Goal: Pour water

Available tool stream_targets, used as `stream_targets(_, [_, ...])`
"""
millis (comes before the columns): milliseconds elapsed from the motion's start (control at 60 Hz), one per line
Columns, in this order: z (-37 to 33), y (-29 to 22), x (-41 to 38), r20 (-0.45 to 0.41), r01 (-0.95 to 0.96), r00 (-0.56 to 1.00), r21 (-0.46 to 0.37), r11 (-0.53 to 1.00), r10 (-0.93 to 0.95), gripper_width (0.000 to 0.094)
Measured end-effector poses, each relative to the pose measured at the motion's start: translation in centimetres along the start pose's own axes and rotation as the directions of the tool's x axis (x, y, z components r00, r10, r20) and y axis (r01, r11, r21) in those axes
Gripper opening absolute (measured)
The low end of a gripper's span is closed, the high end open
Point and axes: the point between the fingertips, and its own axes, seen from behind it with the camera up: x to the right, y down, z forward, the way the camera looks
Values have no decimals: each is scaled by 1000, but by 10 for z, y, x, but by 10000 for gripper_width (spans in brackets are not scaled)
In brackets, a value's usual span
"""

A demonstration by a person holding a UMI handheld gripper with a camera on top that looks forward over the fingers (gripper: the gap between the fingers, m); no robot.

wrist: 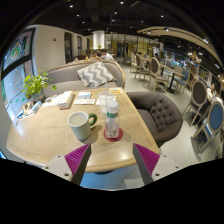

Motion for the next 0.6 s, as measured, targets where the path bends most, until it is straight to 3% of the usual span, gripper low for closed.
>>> stream_targets(233, [-50, 6, -4, -23, -4, 1000, -4, 1000, 4, 856])
stream_targets(600, [-56, 8, -10, -27, 21, 999, -21, 1000, -21, 853])
